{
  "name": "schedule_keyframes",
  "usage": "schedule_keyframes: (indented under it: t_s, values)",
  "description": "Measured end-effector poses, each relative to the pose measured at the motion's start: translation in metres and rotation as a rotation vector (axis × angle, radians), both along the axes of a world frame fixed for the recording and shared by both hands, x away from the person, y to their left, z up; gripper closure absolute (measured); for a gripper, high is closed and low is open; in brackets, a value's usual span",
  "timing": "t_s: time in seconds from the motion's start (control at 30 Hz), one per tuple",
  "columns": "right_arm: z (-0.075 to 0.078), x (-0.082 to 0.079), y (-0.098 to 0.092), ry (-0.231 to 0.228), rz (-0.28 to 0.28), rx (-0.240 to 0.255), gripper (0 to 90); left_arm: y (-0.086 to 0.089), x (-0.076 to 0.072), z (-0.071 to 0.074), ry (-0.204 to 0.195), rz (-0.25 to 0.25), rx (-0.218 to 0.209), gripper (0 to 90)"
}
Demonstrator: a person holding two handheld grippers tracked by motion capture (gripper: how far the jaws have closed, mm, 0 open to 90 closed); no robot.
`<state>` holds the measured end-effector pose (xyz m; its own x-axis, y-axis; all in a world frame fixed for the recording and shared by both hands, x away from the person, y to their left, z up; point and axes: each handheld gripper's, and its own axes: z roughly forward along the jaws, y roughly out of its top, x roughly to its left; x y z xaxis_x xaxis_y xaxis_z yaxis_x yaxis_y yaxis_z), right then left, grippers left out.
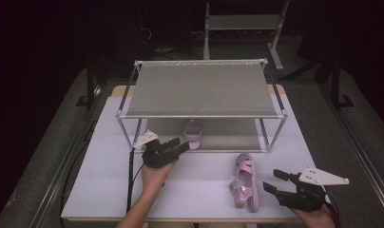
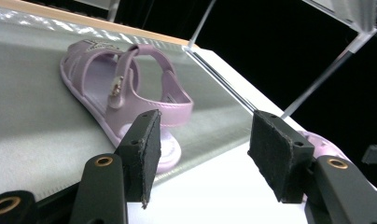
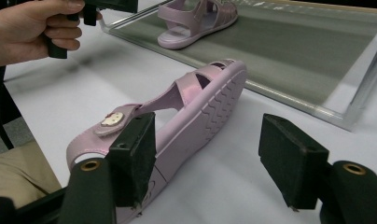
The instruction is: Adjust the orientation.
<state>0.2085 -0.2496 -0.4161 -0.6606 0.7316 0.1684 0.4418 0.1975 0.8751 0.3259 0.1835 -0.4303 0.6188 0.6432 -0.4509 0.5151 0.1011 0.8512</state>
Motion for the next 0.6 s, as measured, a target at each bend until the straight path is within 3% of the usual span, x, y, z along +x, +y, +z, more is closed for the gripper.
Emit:
schedule_keyframes:
  t_s: [0.6]
  values:
    - [0.005, 0.001, 0.011, 0.001, 0.03, 0.002, 38.5, 0.02, -0.038, 0.007, -0.017, -0.064, 0.012, 33.4]
